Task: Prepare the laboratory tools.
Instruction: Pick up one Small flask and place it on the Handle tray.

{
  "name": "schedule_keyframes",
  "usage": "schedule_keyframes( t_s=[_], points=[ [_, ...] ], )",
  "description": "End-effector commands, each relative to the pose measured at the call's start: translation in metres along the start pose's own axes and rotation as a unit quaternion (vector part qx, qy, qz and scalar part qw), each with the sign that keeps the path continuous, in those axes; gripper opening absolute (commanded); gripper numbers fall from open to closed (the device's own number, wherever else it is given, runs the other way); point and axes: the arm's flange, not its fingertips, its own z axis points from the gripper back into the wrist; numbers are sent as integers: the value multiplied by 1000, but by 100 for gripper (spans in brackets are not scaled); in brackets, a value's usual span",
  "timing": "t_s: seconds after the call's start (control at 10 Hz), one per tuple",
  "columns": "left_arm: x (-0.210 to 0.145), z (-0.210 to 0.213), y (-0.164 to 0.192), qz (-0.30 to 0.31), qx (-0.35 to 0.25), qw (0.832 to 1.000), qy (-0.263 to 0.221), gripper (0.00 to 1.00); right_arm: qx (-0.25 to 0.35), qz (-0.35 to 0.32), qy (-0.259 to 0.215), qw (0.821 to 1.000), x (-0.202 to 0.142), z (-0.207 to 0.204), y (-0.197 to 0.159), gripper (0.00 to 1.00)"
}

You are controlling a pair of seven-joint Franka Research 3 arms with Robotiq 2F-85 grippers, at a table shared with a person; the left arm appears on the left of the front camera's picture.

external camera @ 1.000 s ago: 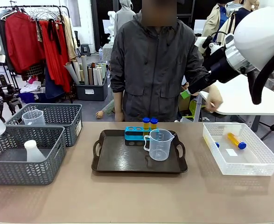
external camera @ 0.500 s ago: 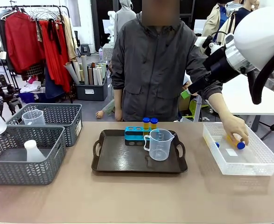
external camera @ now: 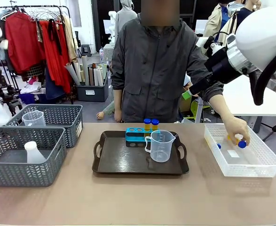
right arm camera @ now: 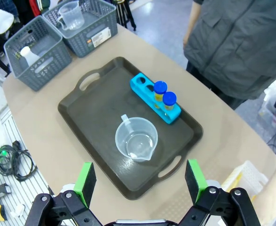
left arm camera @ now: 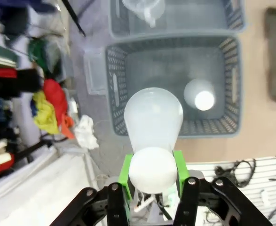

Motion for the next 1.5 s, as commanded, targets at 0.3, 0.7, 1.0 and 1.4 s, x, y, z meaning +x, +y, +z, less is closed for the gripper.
schedule_keyframes(
  t_s=[0.3, 0.7, 1.0, 1.4],
  points=[
    [8, 112, -38, -112, 65, 986, -106, 0, 9, 0, -10, 1000, 0, 0, -1, 100],
    [16, 197, -76, -241, 68, 949, -191, 0, 9, 0, -10, 1000, 0, 0, -1, 100],
    [33, 218, -126, -309, 48, 919, -241, 0, 9, 0, -10, 1000, 0, 0, -1, 100],
    [49, 217, -173, -366, 19, 898, -243, 0, 9, 0, -10, 1000, 0, 0, -1, 100]
  ],
)
